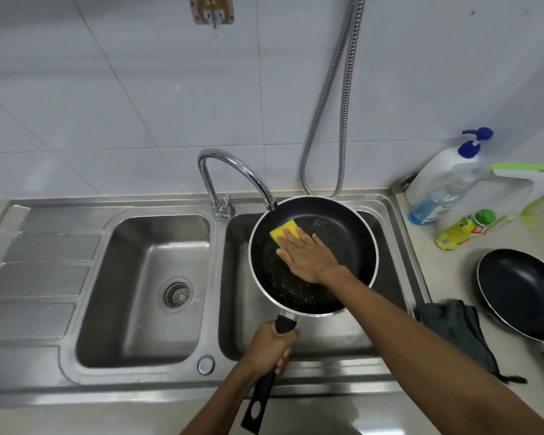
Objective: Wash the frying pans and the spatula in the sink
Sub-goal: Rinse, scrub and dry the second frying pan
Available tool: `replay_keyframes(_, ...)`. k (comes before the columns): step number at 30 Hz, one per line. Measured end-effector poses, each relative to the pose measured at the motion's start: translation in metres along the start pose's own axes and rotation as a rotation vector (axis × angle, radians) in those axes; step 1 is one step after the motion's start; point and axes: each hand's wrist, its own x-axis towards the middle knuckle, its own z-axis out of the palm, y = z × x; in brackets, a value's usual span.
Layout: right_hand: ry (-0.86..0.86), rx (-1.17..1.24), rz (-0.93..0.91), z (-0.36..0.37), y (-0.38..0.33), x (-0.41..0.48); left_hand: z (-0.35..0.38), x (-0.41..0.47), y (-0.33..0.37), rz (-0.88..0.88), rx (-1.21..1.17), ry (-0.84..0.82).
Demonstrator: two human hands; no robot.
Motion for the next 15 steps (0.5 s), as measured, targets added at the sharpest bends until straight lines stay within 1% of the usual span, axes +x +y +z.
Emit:
replay_keyframes(3,0.017,-0.039,0.091,-0.002,0.04,-0.009,-0.005,0.004,-0.001,-0.006,-0.02,0.022)
replay_keyframes(5,0.055,-0.089,0.089,0.01,0.051,-0.034,-0.007,0.007,0.0,-0.01,-0.016,0.042)
replay_keyframes(7,0.053,-0.159,0.033,0.035,0.04,-0.06,-0.007,0.009,0.001,-0.014,-0.014,0.063)
replay_keyframes(9,0.061,-0.123,-0.028,0.051,0.009,-0.069,-0.004,0.009,0.003,-0.008,-0.013,0.073)
replay_keyframes(11,0.038,-0.03,-0.103,0.04,-0.019,-0.053,0.0,0.007,0.005,-0.006,-0.01,0.066)
replay_keyframes(12,-0.005,0.02,-0.105,0.028,-0.026,-0.041,0.002,0.005,0.004,-0.008,-0.01,0.063)
replay_keyframes(15,-0.005,0.055,-0.023,-0.007,-0.009,0.001,0.005,0.002,0.003,-0.026,-0.034,0.053)
